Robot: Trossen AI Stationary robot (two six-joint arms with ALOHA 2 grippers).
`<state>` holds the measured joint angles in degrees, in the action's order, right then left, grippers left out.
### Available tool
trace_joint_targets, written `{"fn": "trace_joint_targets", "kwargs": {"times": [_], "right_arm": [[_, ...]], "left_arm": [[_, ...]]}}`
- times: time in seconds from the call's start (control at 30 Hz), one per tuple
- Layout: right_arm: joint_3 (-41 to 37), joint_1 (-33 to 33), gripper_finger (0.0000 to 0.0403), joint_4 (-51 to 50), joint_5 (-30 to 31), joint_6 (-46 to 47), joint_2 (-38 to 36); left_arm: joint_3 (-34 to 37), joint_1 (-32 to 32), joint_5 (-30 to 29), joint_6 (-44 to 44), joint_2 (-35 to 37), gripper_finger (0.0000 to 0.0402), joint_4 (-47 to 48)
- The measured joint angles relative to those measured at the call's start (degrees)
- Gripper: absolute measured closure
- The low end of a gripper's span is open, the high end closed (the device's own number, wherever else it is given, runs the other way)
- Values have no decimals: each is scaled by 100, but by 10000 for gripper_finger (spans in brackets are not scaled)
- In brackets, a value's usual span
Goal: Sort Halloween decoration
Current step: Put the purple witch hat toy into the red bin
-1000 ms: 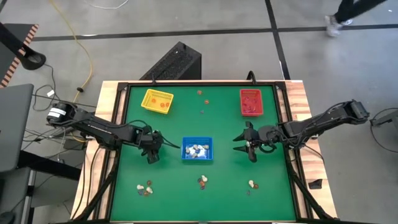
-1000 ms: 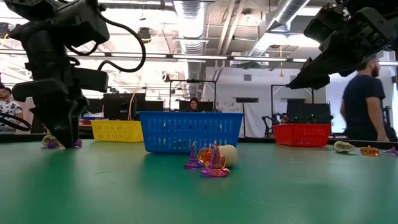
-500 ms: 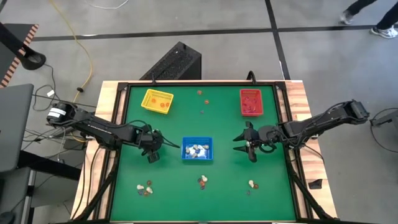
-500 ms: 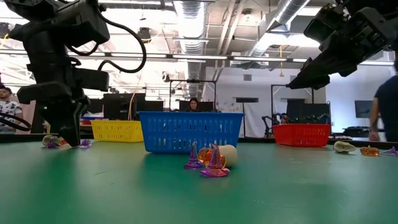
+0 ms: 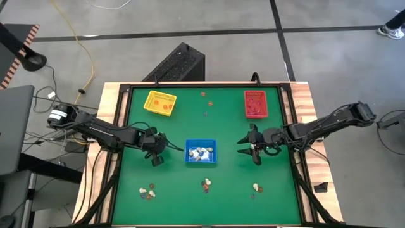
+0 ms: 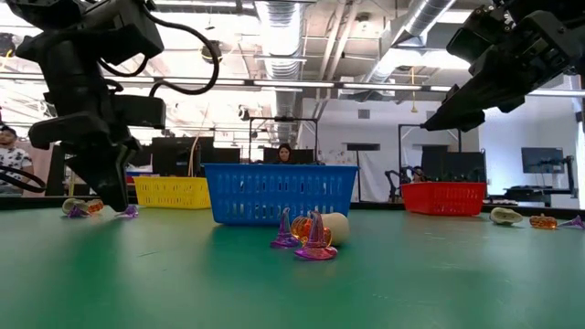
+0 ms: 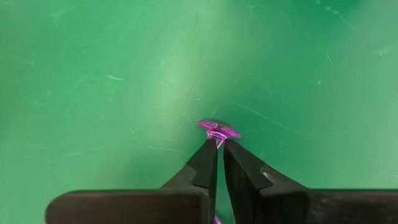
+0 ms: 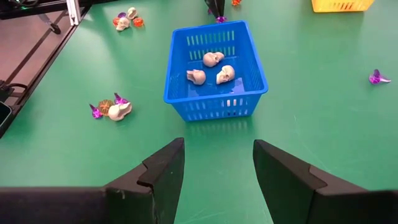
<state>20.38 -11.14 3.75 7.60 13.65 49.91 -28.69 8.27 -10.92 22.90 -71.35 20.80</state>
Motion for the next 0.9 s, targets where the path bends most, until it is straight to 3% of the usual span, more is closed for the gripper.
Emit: {"fn": "trace_joint_targets", "kwargs": {"times": [0.43, 0.9], "right_arm": [[0, 0, 182, -2, 0, -2, 0], [0, 0, 182, -2, 0, 0, 2]], "left_arm": [[0, 0, -2, -222, 0, 323, -22], [714, 2, 24, 3, 26, 373, -782]]}}
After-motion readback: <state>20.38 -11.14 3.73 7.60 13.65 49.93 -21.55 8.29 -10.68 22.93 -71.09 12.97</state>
